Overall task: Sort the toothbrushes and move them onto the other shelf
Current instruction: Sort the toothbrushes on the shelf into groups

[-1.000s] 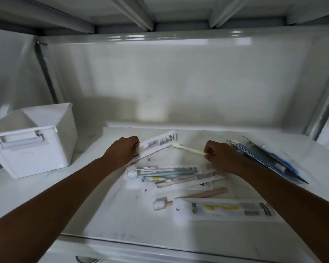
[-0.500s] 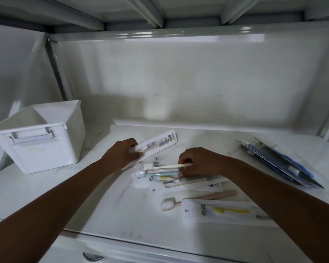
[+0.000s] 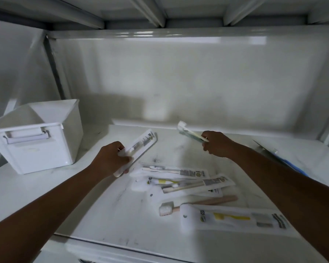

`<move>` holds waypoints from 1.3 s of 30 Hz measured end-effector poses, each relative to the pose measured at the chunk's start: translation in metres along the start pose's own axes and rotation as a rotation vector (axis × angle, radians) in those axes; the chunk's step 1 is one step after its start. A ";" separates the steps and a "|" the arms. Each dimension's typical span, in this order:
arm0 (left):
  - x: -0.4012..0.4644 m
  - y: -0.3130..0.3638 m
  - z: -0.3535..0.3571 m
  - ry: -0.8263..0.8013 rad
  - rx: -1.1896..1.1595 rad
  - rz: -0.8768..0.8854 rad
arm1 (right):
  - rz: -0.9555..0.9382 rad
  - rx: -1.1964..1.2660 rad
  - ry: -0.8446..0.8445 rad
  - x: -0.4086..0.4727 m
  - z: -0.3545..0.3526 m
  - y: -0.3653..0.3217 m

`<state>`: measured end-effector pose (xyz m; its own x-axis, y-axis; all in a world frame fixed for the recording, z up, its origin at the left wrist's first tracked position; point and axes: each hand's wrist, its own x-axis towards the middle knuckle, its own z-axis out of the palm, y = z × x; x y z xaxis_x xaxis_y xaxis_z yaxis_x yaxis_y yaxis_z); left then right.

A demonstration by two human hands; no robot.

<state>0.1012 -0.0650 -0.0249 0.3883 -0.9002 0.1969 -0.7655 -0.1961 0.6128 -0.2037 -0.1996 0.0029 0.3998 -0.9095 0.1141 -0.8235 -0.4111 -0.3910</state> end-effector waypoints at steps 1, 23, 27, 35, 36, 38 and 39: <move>-0.001 0.001 0.001 -0.003 -0.052 -0.022 | 0.028 -0.088 0.058 0.004 0.004 0.002; -0.005 -0.003 0.007 -0.019 0.088 0.038 | -0.133 -0.168 0.011 -0.022 0.015 -0.021; -0.004 0.007 -0.002 -0.120 -0.183 -0.113 | -0.273 -0.096 -0.392 -0.042 0.019 -0.055; -0.034 0.017 -0.003 -0.109 -0.015 0.239 | -0.216 -0.093 -0.473 -0.044 0.031 -0.076; -0.039 0.017 0.001 -0.119 0.019 0.260 | -0.227 -0.103 -0.468 -0.044 0.033 -0.078; -0.050 0.019 0.006 -0.135 0.069 0.254 | -0.249 -0.106 -0.467 -0.044 0.033 -0.080; -0.053 0.021 0.007 -0.133 0.090 0.248 | -0.250 -0.100 -0.472 -0.044 0.033 -0.081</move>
<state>0.0607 -0.0239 -0.0282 0.1171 -0.9669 0.2265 -0.8737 0.0082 0.4865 -0.1413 -0.1244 -0.0001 0.7069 -0.6658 -0.2390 -0.7051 -0.6363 -0.3130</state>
